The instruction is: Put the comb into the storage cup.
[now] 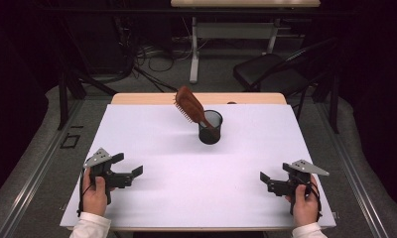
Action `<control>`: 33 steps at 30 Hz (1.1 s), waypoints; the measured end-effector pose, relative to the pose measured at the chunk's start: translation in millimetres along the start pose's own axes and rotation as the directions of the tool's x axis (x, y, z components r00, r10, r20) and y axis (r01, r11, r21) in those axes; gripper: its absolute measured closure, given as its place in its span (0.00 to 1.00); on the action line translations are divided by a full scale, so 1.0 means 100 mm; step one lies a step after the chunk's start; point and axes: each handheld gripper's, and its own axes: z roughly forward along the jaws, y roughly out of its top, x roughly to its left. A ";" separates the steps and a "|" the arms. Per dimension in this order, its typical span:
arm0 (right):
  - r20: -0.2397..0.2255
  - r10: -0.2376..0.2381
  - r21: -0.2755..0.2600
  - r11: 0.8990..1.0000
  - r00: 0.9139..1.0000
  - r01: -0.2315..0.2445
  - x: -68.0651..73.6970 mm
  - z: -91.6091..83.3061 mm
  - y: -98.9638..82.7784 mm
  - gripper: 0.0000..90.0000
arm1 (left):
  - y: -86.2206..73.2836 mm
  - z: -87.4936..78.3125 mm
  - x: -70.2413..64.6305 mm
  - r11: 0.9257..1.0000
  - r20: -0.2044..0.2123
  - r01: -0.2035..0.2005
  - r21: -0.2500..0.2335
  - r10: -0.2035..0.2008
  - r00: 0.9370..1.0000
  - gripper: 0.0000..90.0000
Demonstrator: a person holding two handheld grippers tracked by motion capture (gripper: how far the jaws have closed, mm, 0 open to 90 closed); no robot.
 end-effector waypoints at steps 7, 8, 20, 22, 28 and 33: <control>-0.003 0.034 0.008 0.999 0.999 -0.034 -0.05 0.01 -0.02 0.01 | -0.02 0.00 0.03 1.000 -0.001 0.009 -0.001 -0.009 1.000 0.01; -0.002 0.035 0.010 0.999 0.999 -0.035 -0.06 0.00 -0.02 0.01 | -0.02 0.01 0.03 1.000 -0.002 0.011 -0.001 -0.011 1.000 0.01; -0.002 0.052 0.013 0.999 0.999 -0.052 -0.08 0.01 -0.02 0.01 | -0.04 0.01 0.06 1.000 -0.011 0.021 0.002 -0.021 1.000 0.01; -0.002 0.052 0.016 0.999 0.999 -0.052 -0.08 0.01 -0.02 0.01 | -0.04 0.01 0.06 1.000 -0.011 0.023 0.000 -0.023 1.000 0.01; -0.002 0.051 0.017 0.999 0.999 -0.051 -0.08 0.01 -0.03 0.01 | -0.05 0.01 0.06 1.000 -0.007 0.028 -0.006 -0.028 1.000 0.01; -0.003 0.050 0.022 0.998 0.999 -0.050 -0.08 0.01 -0.03 0.01 | -0.05 0.01 0.06 1.000 -0.011 0.029 -0.007 -0.029 1.000 0.01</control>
